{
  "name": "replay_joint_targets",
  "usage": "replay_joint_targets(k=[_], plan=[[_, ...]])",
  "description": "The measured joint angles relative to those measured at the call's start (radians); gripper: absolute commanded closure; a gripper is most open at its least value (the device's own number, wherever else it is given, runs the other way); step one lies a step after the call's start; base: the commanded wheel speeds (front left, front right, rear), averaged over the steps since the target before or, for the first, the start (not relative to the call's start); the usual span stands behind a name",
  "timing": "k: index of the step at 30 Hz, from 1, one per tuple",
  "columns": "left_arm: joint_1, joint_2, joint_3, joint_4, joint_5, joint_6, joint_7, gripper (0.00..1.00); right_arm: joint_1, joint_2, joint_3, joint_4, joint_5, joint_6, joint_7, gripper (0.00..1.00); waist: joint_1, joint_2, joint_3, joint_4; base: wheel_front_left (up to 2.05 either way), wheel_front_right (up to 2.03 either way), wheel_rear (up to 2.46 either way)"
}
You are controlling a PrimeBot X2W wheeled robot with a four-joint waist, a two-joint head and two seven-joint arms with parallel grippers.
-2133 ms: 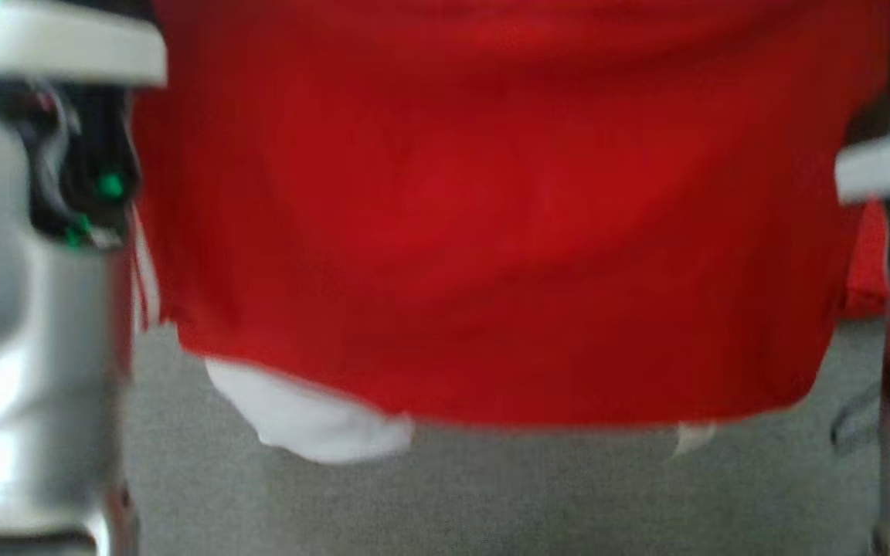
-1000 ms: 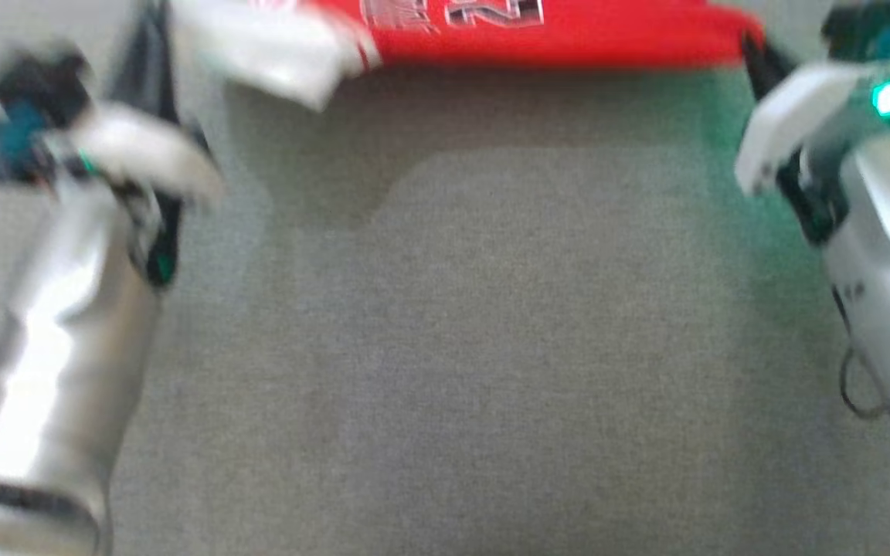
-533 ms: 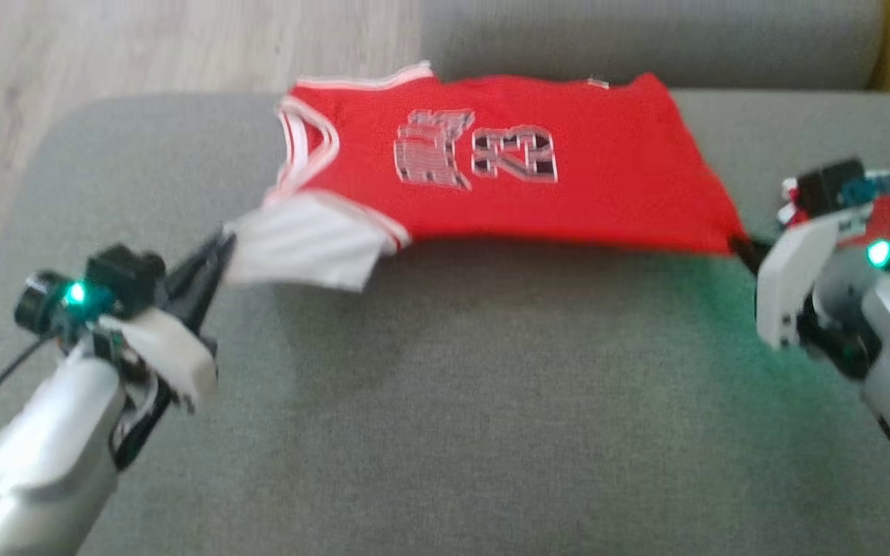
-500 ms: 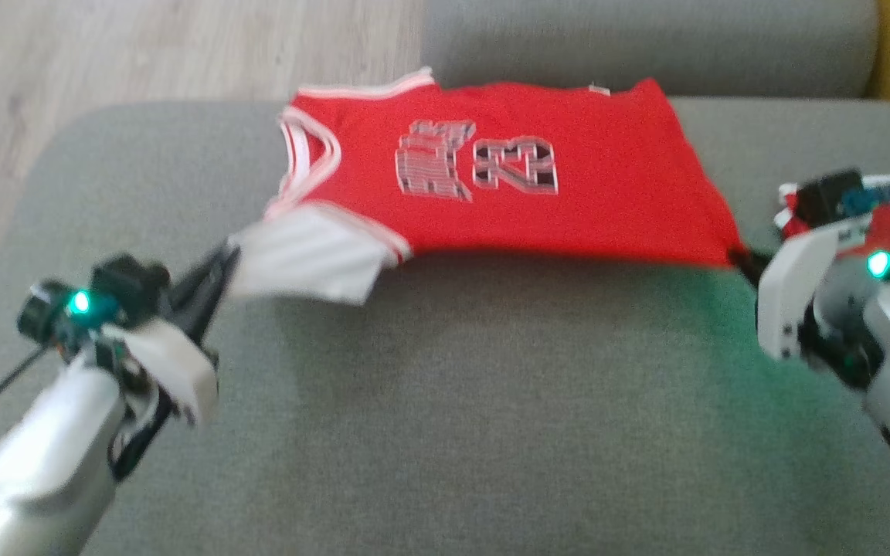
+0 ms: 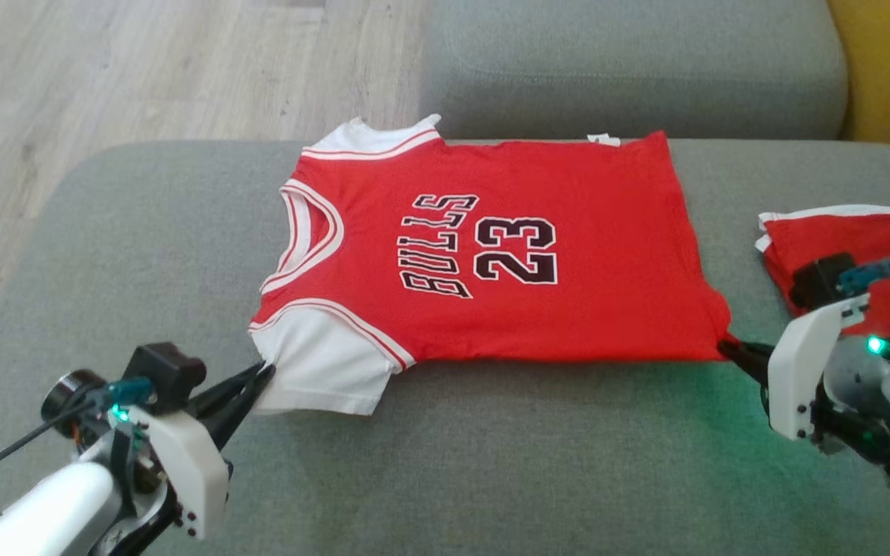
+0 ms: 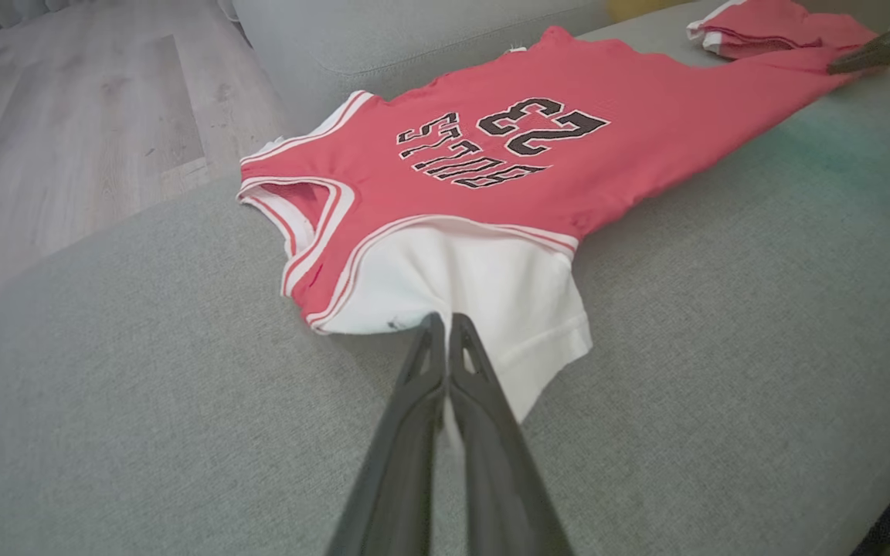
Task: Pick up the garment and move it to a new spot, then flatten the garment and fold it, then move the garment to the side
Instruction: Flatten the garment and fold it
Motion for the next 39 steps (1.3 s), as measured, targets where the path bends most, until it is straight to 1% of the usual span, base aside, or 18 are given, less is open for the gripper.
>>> replay_joint_targets(k=[2, 6, 10, 13, 18, 23, 25, 26, 32, 35, 37, 38, 39], plan=[[-0.007, 0.003, 0.000, -0.010, 0.006, 0.008, 0.010, 1.00, -0.001, 0.000, -0.016, -0.015, 0.000, 0.000, 0.010, 1.00, 0.0000, 0.0000, 0.014, -0.003, 0.00, 0.00, 0.00], [-0.035, 0.003, -0.001, 0.004, 0.014, 0.007, 0.029, 1.00, -0.006, 0.002, -0.041, -0.027, -0.004, 0.000, 0.018, 1.00, 0.0001, 0.0000, 0.040, -0.007, 0.00, 0.00, 0.00], [-0.129, -0.001, -0.008, 0.056, 0.038, -0.013, 0.069, 1.00, -0.048, 0.015, -0.068, -0.032, -0.027, 0.000, 0.035, 1.00, 0.0002, 0.0000, 0.081, -0.015, 0.00, 0.00, 0.00], [-0.215, -0.016, -0.004, 0.113, 0.038, -0.024, 0.089, 1.00, -0.094, 0.034, -0.096, -0.029, -0.042, 0.000, 0.044, 1.00, 0.0002, 0.0000, 0.112, -0.022, 0.00, 0.00, 0.00], [-0.348, -0.057, -0.002, 0.231, 0.042, -0.038, 0.121, 1.00, -0.170, 0.078, -0.122, 0.009, -0.069, 0.000, 0.056, 1.00, 0.0002, 0.0000, 0.168, -0.036, 0.00, 0.00, 0.00], [-0.461, -0.120, -0.017, 0.352, 0.051, -0.054, 0.131, 1.00, -0.243, 0.126, -0.141, 0.065, -0.102, 0.000, 0.052, 1.00, 0.0003, -0.0001, 0.223, -0.051, 0.00, 0.00, 0.00], [-0.501, -0.143, -0.022, 0.399, 0.057, -0.054, 0.130, 1.00, -0.272, 0.141, -0.144, 0.088, -0.118, 0.000, 0.044, 1.00, 0.0003, -0.0001, 0.244, -0.056, 0.00, 0.00, 0.00], [-0.539, -0.160, -0.029, 0.448, 0.067, -0.055, 0.128, 1.00, -0.296, 0.155, -0.144, 0.107, -0.133, 0.000, 0.031, 1.00, 0.0003, -0.0001, 0.263, -0.063, 0.00, 0.00, 0.00], [-0.621, -0.200, -0.062, 0.572, 0.086, -0.060, 0.107, 1.00, -0.354, 0.193, -0.137, 0.160, -0.161, 0.000, 0.000, 1.00, 0.0002, -0.0001, 0.308, -0.080, 0.00, 0.00, 0.00], [-0.647, -0.220, -0.077, 0.622, 0.087, -0.063, 0.078, 1.00, -0.378, 0.205, -0.131, 0.182, -0.168, 0.000, -0.016, 1.00, 0.0001, -0.0001, 0.326, -0.086, 0.00, 0.00, 0.00], [-0.665, -0.234, -0.079, 0.659, 0.098, -0.063, 0.041, 1.00, -0.395, 0.209, -0.132, 0.203, -0.172, 0.000, -0.033, 1.00, 0.0001, -0.0001, 0.338, -0.088, 0.00, 0.00, 0.00], [-0.676, -0.241, -0.077, 0.678, 0.105, -0.053, 0.012, 0.51, -0.403, 0.209, -0.133, 0.214, -0.186, 0.000, -0.054, 0.83, 0.0001, -0.0001, 0.344, -0.089, 0.00, 0.00, 0.00], [-0.687, -0.250, -0.073, 0.696, 0.112, -0.042, -0.020, 0.00, -0.412, 0.212, -0.137, 0.226, -0.197, 0.000, -0.074, 0.00, 0.0001, -0.0001, 0.349, -0.089, 0.00, 0.00, 0.00]])
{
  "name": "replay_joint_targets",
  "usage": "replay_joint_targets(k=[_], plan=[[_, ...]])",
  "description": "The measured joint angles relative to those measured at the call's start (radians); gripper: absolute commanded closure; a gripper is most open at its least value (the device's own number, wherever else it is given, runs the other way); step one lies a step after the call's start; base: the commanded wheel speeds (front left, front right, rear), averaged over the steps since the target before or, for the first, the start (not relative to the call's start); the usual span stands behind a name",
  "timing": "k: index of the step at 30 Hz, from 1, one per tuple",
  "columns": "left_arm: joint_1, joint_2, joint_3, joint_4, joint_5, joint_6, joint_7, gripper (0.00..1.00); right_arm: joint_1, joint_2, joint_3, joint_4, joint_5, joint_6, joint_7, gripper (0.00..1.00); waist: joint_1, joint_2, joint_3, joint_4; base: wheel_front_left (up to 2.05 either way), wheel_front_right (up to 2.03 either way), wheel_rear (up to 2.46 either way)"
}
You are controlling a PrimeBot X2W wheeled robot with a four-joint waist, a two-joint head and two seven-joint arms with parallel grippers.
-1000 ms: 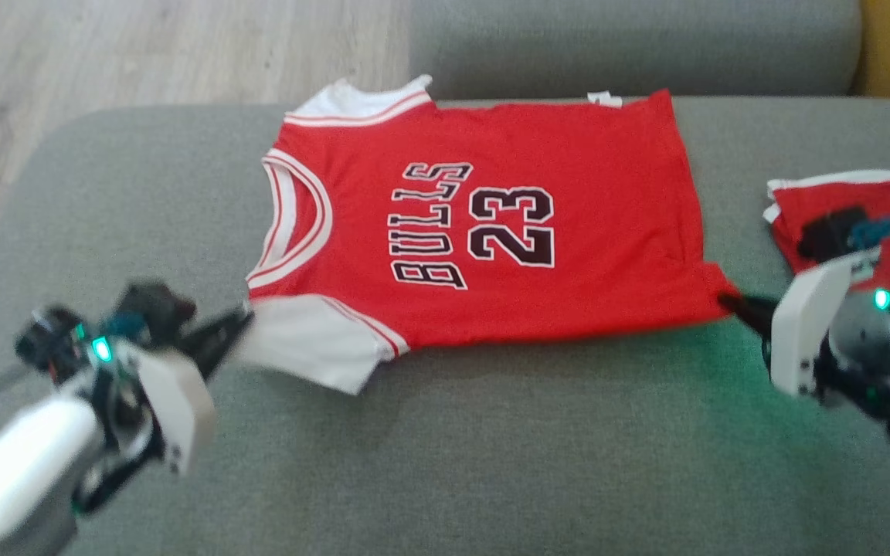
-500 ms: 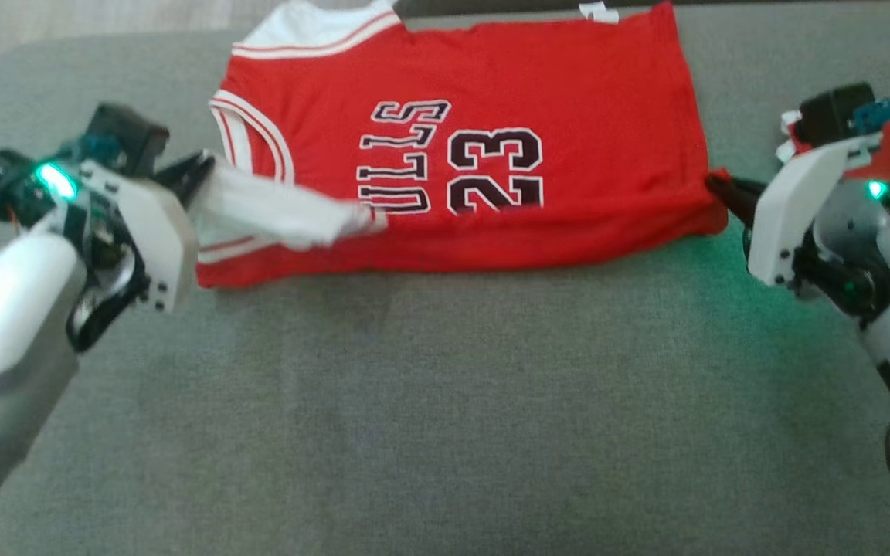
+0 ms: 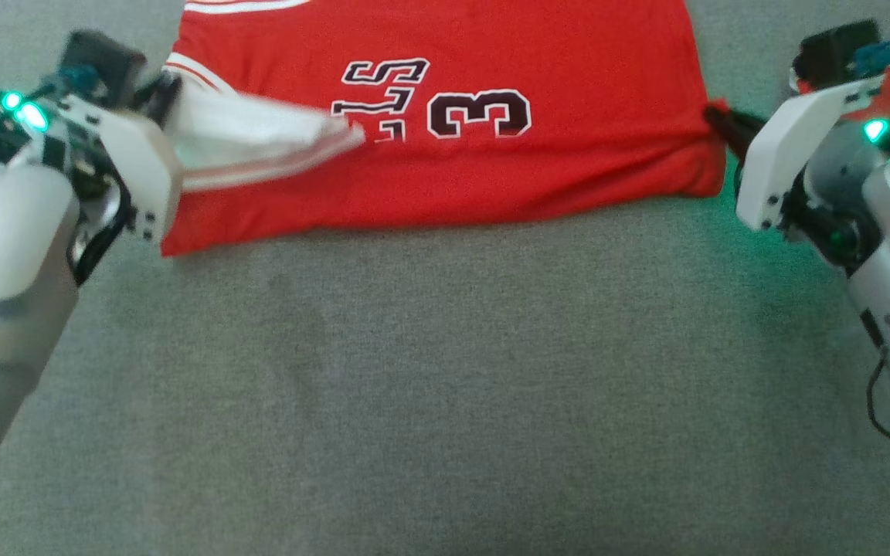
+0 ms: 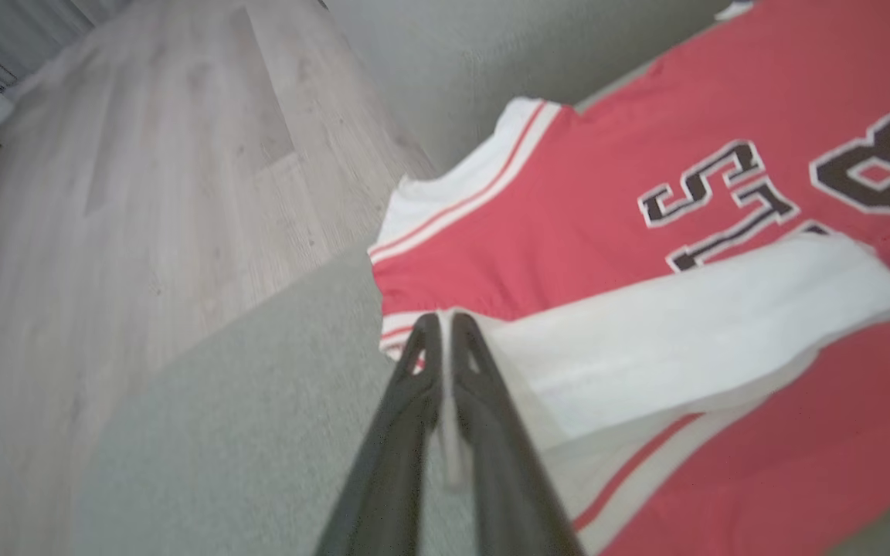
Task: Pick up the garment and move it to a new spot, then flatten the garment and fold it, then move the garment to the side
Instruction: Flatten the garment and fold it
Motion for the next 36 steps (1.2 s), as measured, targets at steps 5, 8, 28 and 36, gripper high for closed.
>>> replay_joint_targets(k=[5, 8, 28, 36], plan=[[-0.066, -0.062, 0.101, 0.062, 0.018, 0.146, -0.339, 0.00, -0.043, 0.042, -0.109, 0.067, -0.006, 0.000, -0.180, 0.00, 0.0001, 0.0000, 0.014, 0.007, 0.00, 0.00, 0.00], [-0.082, -0.105, 0.163, 0.087, -0.003, 0.173, -0.438, 0.00, -0.064, 0.068, -0.169, 0.085, -0.041, 0.000, -0.348, 0.00, -0.0001, 0.0000, 0.001, 0.016, 0.00, 0.00, 0.00], [0.616, -0.285, 0.596, -0.488, 0.261, 0.242, -0.459, 0.00, 0.516, 0.342, -0.635, -0.297, -0.489, 0.000, -0.656, 0.00, -0.0004, 0.0000, -0.198, 0.072, 0.00, 0.00, 0.00], [0.865, -0.366, 0.695, -0.478, 0.314, 0.207, -0.458, 0.00, 0.722, 0.356, -0.624, -0.418, -0.488, 0.000, -0.656, 0.00, -0.0004, 0.0001, -0.248, 0.061, 0.00, 0.00, 0.00]])
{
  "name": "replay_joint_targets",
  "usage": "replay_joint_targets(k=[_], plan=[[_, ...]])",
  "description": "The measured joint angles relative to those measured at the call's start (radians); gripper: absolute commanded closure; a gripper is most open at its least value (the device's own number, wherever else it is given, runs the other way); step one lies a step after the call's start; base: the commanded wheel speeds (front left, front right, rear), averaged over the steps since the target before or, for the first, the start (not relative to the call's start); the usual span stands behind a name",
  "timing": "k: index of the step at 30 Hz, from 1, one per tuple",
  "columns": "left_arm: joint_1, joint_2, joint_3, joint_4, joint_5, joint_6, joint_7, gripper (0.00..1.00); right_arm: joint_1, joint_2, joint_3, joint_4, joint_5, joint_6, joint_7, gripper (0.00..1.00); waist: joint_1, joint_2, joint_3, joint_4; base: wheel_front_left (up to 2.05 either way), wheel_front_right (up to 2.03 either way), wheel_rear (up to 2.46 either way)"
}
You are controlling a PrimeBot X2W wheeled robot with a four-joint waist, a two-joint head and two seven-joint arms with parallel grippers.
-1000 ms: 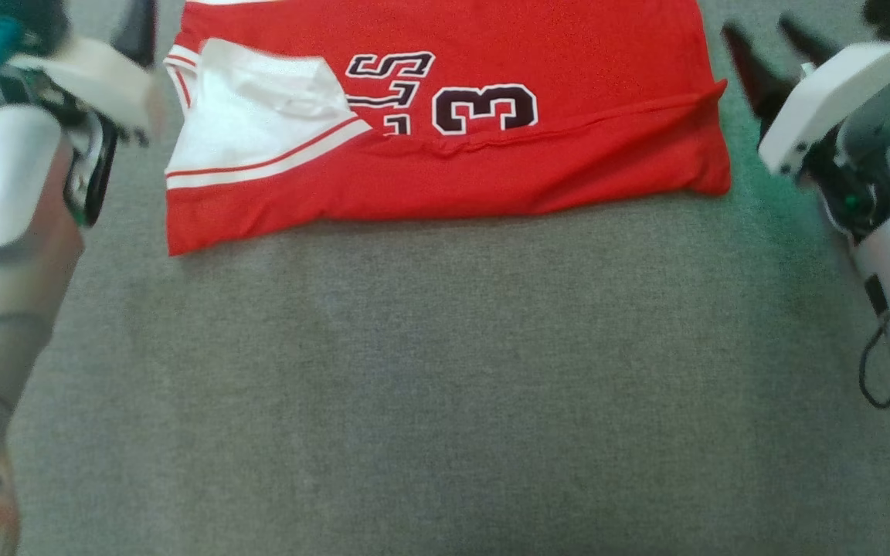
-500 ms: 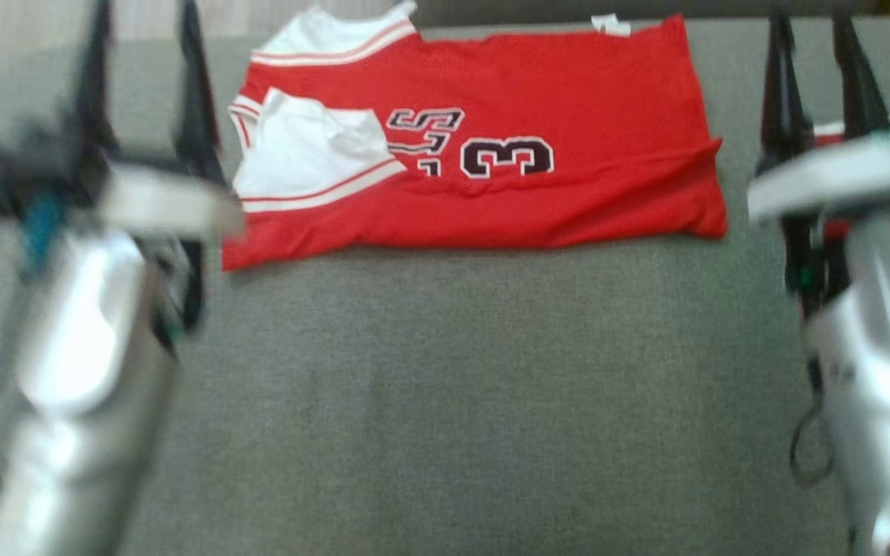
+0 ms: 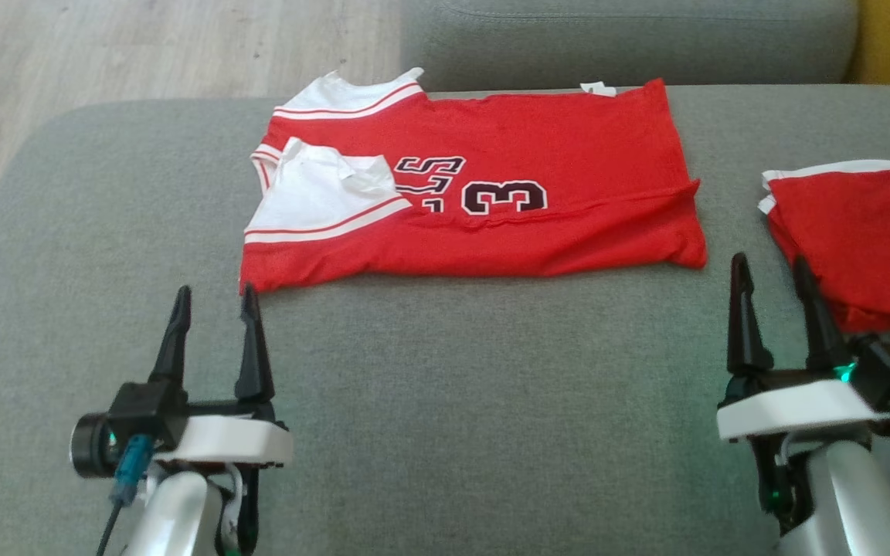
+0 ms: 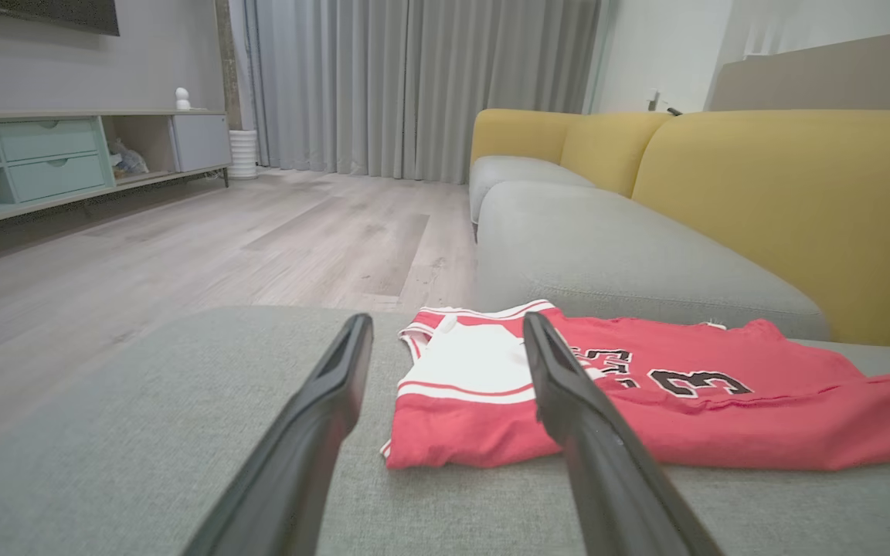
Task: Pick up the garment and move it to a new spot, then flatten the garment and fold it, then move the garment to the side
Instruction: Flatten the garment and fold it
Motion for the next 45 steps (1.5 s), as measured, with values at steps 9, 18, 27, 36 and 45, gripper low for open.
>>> replay_joint_targets(k=[9, 18, 27, 36, 45], plan=[[-0.066, -0.015, 0.048, 0.147, 0.047, -0.036, 0.000, 0.00, 0.008, 0.004, 0.041, -0.044, 0.000, 0.000, 0.000, 0.00, 0.0003, 0.0000, 0.045, -0.030, 0.00, 0.00, 0.00], [-0.264, -0.005, 0.048, 0.415, 0.047, -0.053, 0.072, 0.00, -0.031, 0.004, 0.073, -0.049, 0.000, 0.000, 0.000, 0.00, 0.0004, 0.0000, 0.128, -0.064, 0.00, 0.00, 0.00], [-0.413, 0.021, 0.078, 0.628, 0.024, -0.042, 0.116, 0.00, -0.085, 0.004, 0.103, -0.051, 0.009, 0.000, 0.000, 0.00, 0.0004, 0.0000, 0.200, -0.105, 0.00, 0.00, 0.00], [-0.529, 0.035, 0.083, 0.775, 0.011, -0.050, 0.207, 0.16, -0.088, 0.004, 0.113, -0.055, 0.025, 0.000, 0.000, 0.00, 0.0002, 0.0000, 0.213, -0.131, 0.00, 0.00, 0.00], [-0.535, 0.020, 0.061, 0.746, 0.011, -0.091, 0.040, 1.00, -0.100, 0.004, 0.104, 0.059, -0.015, 0.000, 0.018, 0.00, 0.0002, -0.0001, 0.182, -0.097, 0.00, 0.00, 0.00]])
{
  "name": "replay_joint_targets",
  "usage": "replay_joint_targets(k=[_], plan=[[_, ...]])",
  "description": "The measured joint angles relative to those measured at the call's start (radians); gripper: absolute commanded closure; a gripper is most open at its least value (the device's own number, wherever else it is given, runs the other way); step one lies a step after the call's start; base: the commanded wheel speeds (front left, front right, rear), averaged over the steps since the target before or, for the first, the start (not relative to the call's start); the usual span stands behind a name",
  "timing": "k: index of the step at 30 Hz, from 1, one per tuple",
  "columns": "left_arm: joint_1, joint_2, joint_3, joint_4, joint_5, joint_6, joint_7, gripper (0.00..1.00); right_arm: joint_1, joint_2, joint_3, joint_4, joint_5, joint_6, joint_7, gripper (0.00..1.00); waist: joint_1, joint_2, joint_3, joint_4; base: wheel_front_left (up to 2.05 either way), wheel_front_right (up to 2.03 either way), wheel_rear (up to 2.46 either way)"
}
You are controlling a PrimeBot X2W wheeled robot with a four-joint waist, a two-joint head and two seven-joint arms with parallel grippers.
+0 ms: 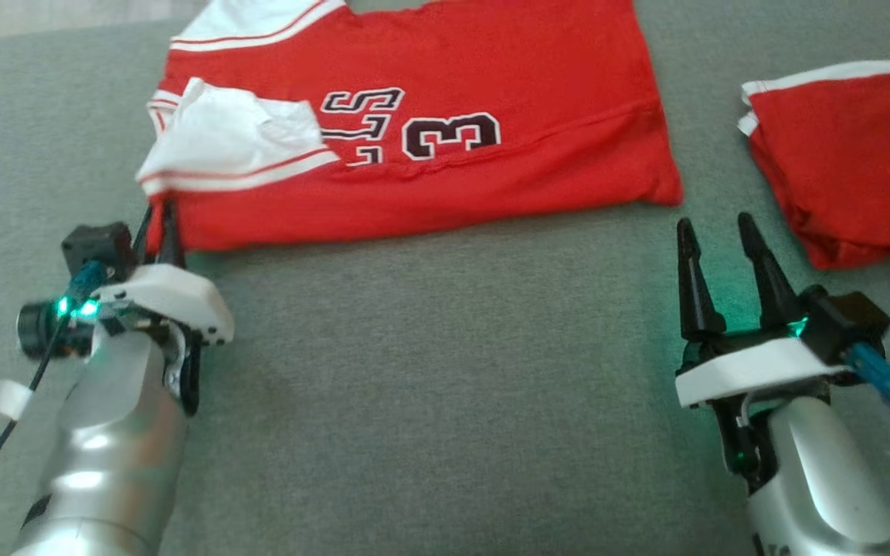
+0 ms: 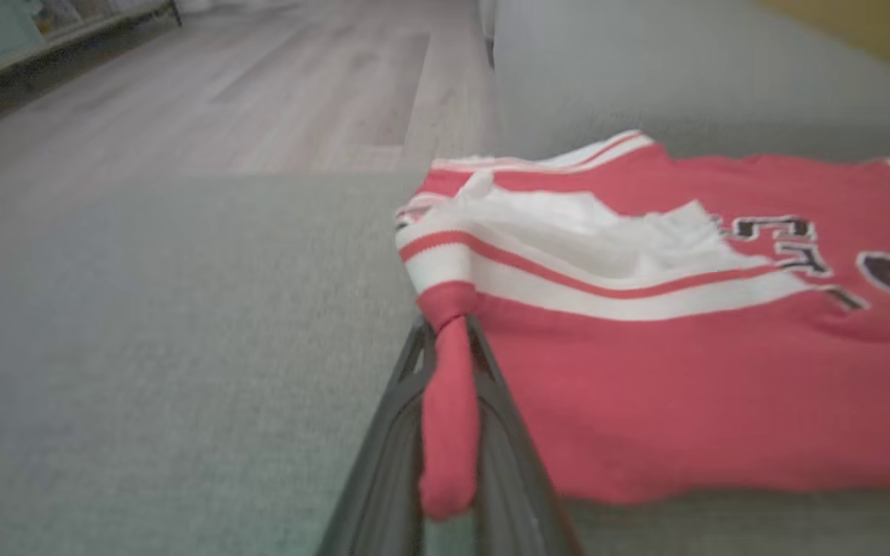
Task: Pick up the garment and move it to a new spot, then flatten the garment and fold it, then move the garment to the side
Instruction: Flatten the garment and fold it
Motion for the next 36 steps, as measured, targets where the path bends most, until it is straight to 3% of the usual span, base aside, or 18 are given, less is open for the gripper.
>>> replay_joint_targets(k=[5, 13, 19, 27, 28, 29, 36], plan=[[0.000, -0.017, -0.028, -0.112, 0.018, -0.032, -0.031, 1.00, -0.073, 0.000, -0.046, 0.082, -0.026, 0.000, 0.094, 0.00, 0.0001, 0.0000, -0.008, 0.028, 0.00, 0.00, 0.00], [0.044, -0.031, -0.063, -0.261, 0.055, -0.040, -0.032, 1.00, -0.266, -0.001, -0.128, 0.289, -0.038, 0.000, 0.243, 0.00, 0.0001, 0.0000, 0.003, 0.068, 0.00, 0.00, 0.00], [0.065, -0.038, -0.078, -0.305, 0.063, -0.041, -0.032, 1.00, -0.363, -0.003, -0.170, 0.472, -0.143, 0.000, 0.297, 0.00, 0.0001, 0.0000, 0.020, 0.086, 0.00, 0.00, 0.00], [0.080, -0.038, -0.081, -0.323, 0.064, -0.045, -0.032, 1.00, -0.447, -0.014, -0.146, 0.603, -0.201, 0.000, 0.298, 0.00, 0.0000, 0.0000, 0.015, 0.089, 0.00, 0.00, 0.00], [0.084, -0.038, -0.082, -0.322, 0.064, -0.045, -0.032, 1.00, -0.451, -0.016, -0.142, 0.614, -0.209, 0.000, 0.297, 0.27, 0.0000, 0.0000, 0.013, 0.090, 0.00, 0.00, 0.00], [0.086, -0.038, -0.082, -0.318, 0.064, -0.045, -0.032, 1.00, -0.457, -0.018, -0.137, 0.625, -0.219, 0.000, 0.296, 1.00, 0.0000, 0.0000, 0.011, 0.090, 0.00, 0.00, 0.00], [0.101, -0.036, -0.093, -0.269, 0.064, -0.049, -0.032, 1.00, -0.451, -0.012, -0.151, 0.658, -0.313, 0.000, 0.242, 1.00, 0.0000, 0.0000, -0.022, 0.088, 0.00, 0.00, 0.00]])
